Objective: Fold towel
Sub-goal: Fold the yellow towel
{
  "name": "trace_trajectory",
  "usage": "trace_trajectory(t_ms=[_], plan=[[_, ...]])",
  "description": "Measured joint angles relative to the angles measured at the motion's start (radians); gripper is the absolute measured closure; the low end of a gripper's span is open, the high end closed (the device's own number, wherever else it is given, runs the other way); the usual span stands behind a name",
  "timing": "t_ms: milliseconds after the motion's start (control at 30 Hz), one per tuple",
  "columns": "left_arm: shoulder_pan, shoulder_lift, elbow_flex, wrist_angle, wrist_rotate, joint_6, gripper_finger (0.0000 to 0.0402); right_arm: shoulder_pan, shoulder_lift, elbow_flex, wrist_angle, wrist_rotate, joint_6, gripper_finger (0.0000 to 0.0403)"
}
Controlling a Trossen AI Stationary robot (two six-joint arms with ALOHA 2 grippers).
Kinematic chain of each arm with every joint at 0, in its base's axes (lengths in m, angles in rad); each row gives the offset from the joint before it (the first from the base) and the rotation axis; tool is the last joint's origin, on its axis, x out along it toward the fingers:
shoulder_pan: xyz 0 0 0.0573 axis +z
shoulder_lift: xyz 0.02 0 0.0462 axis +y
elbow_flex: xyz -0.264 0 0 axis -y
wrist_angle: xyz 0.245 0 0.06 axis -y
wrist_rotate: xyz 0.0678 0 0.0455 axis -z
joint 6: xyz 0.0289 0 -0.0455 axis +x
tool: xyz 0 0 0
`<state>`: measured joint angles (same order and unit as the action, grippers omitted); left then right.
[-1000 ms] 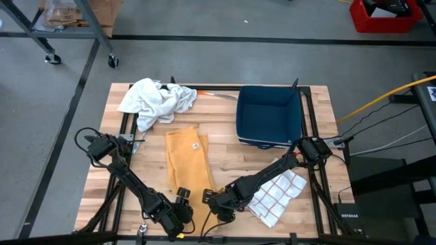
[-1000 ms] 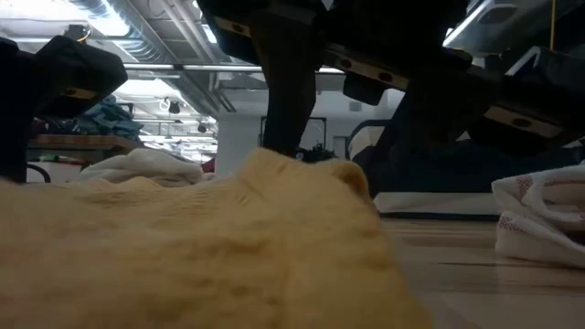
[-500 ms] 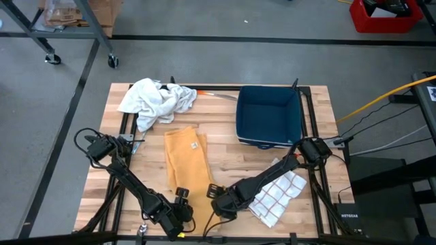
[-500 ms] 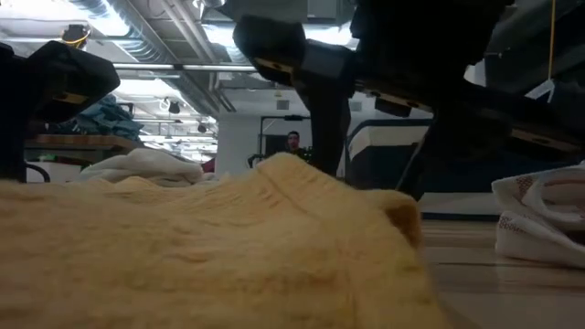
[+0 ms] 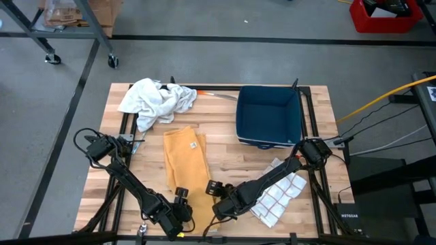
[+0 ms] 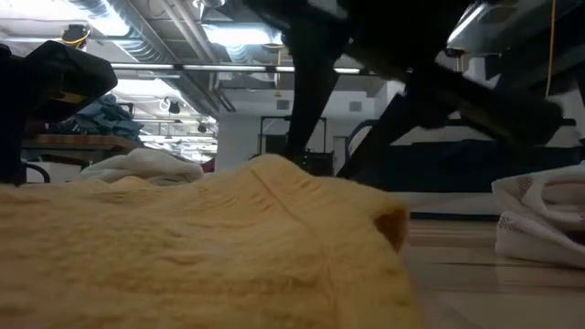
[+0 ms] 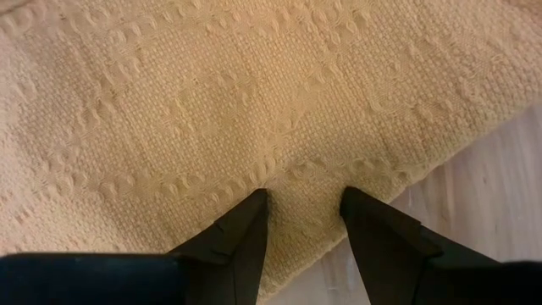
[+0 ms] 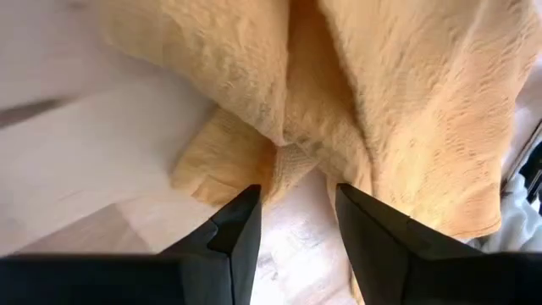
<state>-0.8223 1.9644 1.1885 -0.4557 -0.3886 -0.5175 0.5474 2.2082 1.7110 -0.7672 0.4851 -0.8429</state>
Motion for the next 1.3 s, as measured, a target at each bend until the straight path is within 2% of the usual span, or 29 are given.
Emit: trace_trajectory(t_ms=[133,300,500,700,867,1067,1300], plan=[[0.0,0.0,-0.001,0.001,0.0,0.0,0.0251,0.019,0.0,0.031,-0.054,-0.005,0.0,0.0246],[0.0,0.001,-0.001,0.002,-0.007,0.0,0.0251,0.043,0.0,0.049,-0.041,-0.011,0.0,0.0246],[0.0,0.001,-0.002,0.003,-0.018,0.0,0.0251,0.043,0.0,0.05,0.004,-0.145,-0.001,0.0246],[0.0,0.001,-0.002,0.003,-0.019,0.0,0.0251,0.042,0.0,0.05,0.08,-0.113,-0.018,0.0246],[0.0,0.001,-0.002,0.003,-0.019,0.0,0.0251,0.042,0.0,0.05,0.08,-0.217,-0.04,0.0246],[0.0,0.002,-0.002,0.004,-0.038,0.001,0.0251,0.04,0.0,0.05,0.1,-0.237,-0.056,0.0246],[0.0,0.002,-0.002,0.005,-0.04,0.001,0.0251,0.028,0.0,0.05,0.092,-0.331,-0.056,0.0246]])
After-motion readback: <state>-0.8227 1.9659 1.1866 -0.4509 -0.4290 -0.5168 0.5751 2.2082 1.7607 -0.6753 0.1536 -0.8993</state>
